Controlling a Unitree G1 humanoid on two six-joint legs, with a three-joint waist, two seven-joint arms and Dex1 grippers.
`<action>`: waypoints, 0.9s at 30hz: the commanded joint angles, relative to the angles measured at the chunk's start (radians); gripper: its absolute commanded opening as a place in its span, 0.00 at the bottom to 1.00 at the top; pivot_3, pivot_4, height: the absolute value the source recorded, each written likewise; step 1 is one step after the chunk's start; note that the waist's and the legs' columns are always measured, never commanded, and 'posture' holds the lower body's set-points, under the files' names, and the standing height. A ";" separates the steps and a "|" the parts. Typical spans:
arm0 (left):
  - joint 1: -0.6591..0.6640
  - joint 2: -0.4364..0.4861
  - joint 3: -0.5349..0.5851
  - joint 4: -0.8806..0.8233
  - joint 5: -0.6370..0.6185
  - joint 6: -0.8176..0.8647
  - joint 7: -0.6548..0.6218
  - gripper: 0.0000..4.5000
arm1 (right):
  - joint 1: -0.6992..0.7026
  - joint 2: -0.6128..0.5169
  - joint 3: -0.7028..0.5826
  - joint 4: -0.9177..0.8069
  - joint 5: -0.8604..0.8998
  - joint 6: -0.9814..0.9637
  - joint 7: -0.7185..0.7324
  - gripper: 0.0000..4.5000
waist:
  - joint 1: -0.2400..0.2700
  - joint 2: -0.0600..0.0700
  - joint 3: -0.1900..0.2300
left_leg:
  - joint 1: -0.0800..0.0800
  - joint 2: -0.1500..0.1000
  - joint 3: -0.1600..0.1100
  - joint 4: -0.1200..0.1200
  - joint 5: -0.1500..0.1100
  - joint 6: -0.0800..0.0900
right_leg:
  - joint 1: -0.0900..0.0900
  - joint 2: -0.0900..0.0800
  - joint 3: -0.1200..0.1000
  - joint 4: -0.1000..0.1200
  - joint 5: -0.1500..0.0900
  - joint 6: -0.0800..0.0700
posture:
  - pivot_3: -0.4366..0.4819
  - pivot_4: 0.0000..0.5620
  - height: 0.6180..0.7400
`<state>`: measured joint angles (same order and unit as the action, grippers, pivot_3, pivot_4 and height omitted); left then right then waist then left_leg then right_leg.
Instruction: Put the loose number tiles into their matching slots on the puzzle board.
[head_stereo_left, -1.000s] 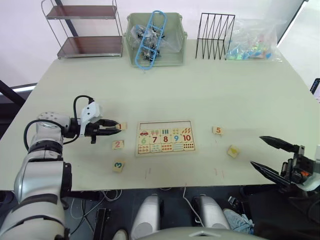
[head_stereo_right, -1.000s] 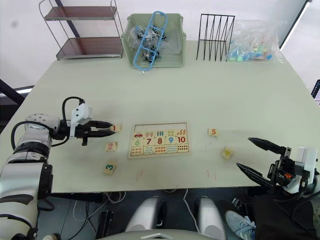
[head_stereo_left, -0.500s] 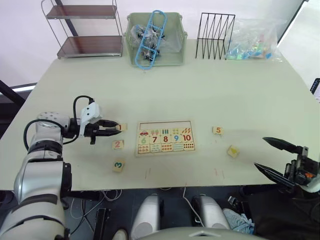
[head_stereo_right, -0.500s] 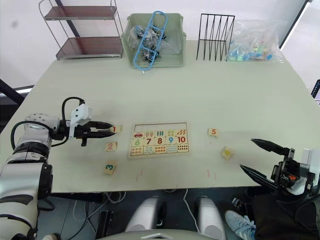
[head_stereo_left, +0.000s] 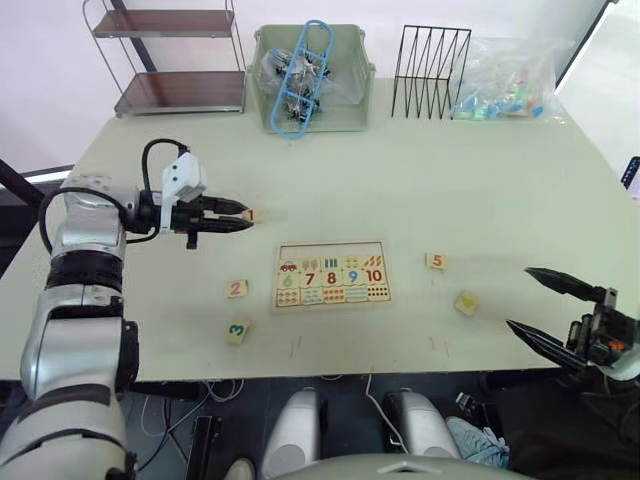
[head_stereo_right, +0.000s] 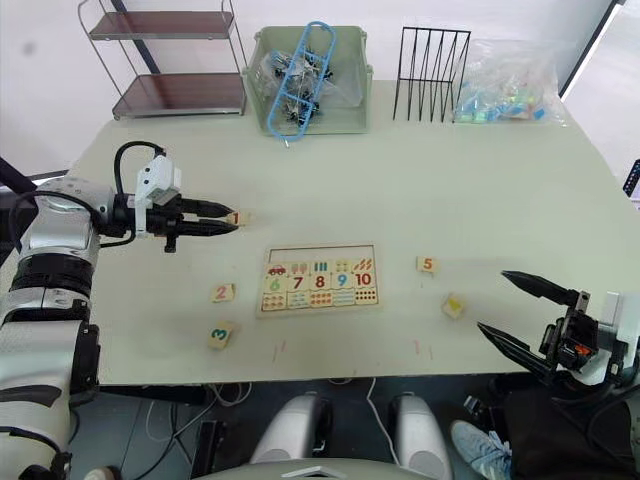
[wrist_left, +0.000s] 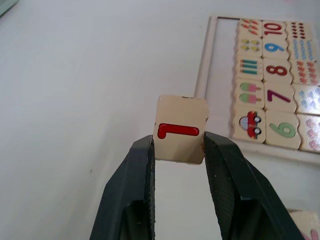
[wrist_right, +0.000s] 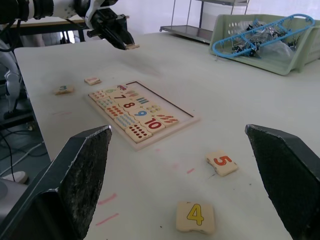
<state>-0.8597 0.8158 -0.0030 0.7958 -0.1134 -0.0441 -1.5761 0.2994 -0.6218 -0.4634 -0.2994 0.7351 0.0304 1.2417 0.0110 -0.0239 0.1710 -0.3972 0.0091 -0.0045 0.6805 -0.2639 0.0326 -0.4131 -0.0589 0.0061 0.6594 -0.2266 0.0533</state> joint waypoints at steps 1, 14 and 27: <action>0.017 0.009 -0.004 -0.159 -0.028 0.105 0.024 0.21 | -0.009 0.007 0.003 -0.054 0.031 0.008 -0.024 1.00 | 0.000 0.000 0.000 | 0.000 0.000 0.000 0.000 0.000 0.000 | 0.000 0.000 0.000 0.000 0.000 0.000 | 0.48 0.27 1.00; 0.073 0.046 -0.143 -0.528 0.021 0.327 0.032 0.21 | 0.053 0.064 0.046 -0.105 -0.002 -0.023 -0.061 1.00 | 0.000 0.000 0.000 | 0.000 0.000 0.000 0.000 0.000 0.000 | 0.000 0.001 0.001 0.000 0.000 0.000 | 0.48 0.27 1.00; -0.006 0.007 -0.321 -0.572 0.153 0.489 0.089 0.21 | 0.067 0.113 0.067 -0.083 -0.014 -0.077 -0.051 1.00 | 0.001 0.000 0.000 | 0.000 0.000 0.000 0.000 0.000 0.000 | 0.000 0.004 0.004 -0.001 0.000 0.000 | 0.48 0.27 1.00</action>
<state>-0.8424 0.8172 -0.3250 0.2536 0.0254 0.4286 -1.4946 0.3607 -0.5091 -0.3895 -0.3701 0.7141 -0.0260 1.1905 0.0121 -0.0235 0.1713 -0.3972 0.0088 -0.0040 0.6806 -0.2638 0.0326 -0.4132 -0.0545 0.0106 0.6585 -0.2268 0.0531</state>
